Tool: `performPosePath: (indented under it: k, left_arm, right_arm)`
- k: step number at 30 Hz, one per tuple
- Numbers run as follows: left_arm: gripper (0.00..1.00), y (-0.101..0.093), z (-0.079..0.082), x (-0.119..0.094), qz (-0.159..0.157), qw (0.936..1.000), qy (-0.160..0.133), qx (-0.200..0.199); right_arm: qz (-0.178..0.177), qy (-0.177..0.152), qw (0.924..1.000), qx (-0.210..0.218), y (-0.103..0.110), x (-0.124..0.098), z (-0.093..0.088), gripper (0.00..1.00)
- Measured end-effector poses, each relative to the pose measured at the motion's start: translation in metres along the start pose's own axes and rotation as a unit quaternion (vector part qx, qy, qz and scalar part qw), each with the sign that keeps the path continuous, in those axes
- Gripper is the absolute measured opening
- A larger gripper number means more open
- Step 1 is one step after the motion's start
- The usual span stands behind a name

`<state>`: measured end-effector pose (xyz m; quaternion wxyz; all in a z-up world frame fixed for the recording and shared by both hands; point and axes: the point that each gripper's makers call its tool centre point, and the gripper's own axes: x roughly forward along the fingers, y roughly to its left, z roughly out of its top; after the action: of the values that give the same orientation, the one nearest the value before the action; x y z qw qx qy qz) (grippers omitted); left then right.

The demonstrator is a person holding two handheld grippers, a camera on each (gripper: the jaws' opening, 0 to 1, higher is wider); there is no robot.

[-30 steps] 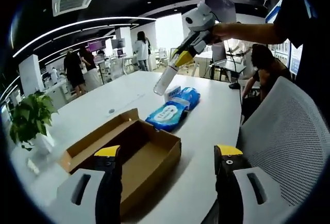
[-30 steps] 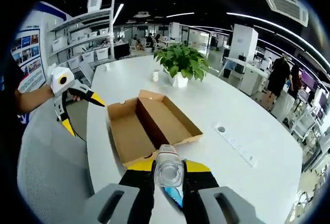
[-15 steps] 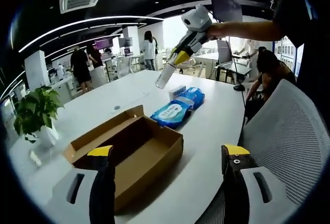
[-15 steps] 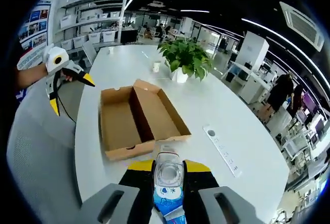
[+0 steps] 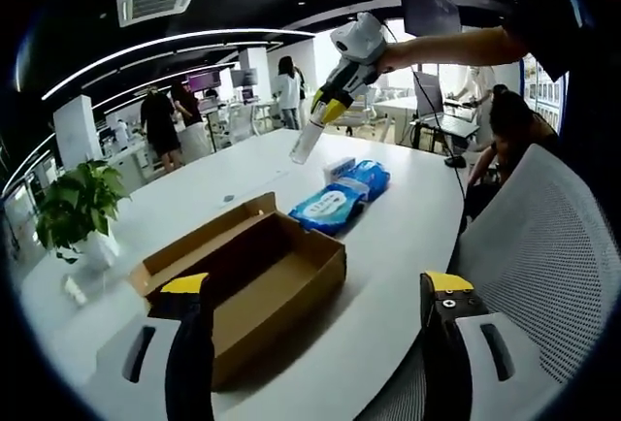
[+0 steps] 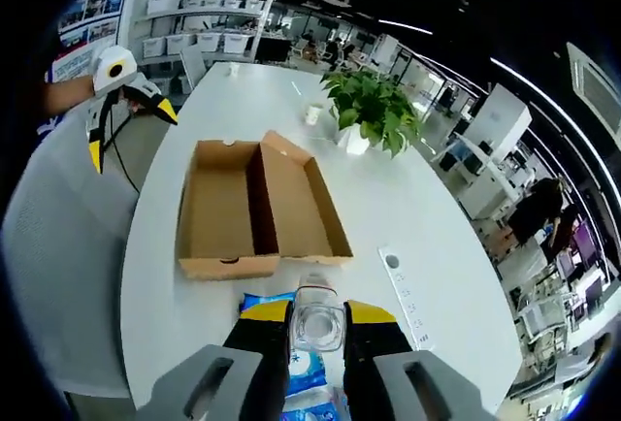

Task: Operate the shoe box by opening the lid, removing the specified soft item, and placing it in the target area until the item is outside and the box remains undamaged.

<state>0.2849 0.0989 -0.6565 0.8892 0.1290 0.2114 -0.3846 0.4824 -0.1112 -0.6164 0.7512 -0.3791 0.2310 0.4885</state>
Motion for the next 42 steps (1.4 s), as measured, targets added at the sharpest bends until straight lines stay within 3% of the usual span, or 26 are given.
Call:
performPosePath:
  k: [7, 15, 22, 37, 42]
  left_arm:
    - [0.97, -0.004, -0.003, -0.006, 0.008, 0.9999, 0.0, -0.006]
    - [1.0, -0.011, -0.007, -0.015, 0.015, 0.9997, -0.001, -0.016]
    - [1.0, -0.01, -0.005, -0.018, 0.032, 0.9985, -0.015, -0.04]
    - [1.0, -0.02, -0.017, -0.028, 0.057, 0.9966, -0.01, -0.058]
    - [1.0, -0.021, -0.02, -0.028, 0.06, 0.9968, -0.006, -0.053]
  right_arm:
    - [0.003, 0.013, 0.9993, -0.036, -0.004, 0.006, -0.005, 0.16]
    - [0.008, 0.046, 0.9955, -0.082, -0.009, 0.017, -0.024, 0.16]
    - [0.011, 0.066, 0.9927, -0.1, -0.015, 0.027, -0.036, 0.16]
    - [0.036, 0.1, 0.9859, -0.13, -0.024, 0.054, -0.055, 0.16]
    - [0.048, 0.124, 0.9806, -0.144, -0.027, 0.065, -0.069, 0.16]
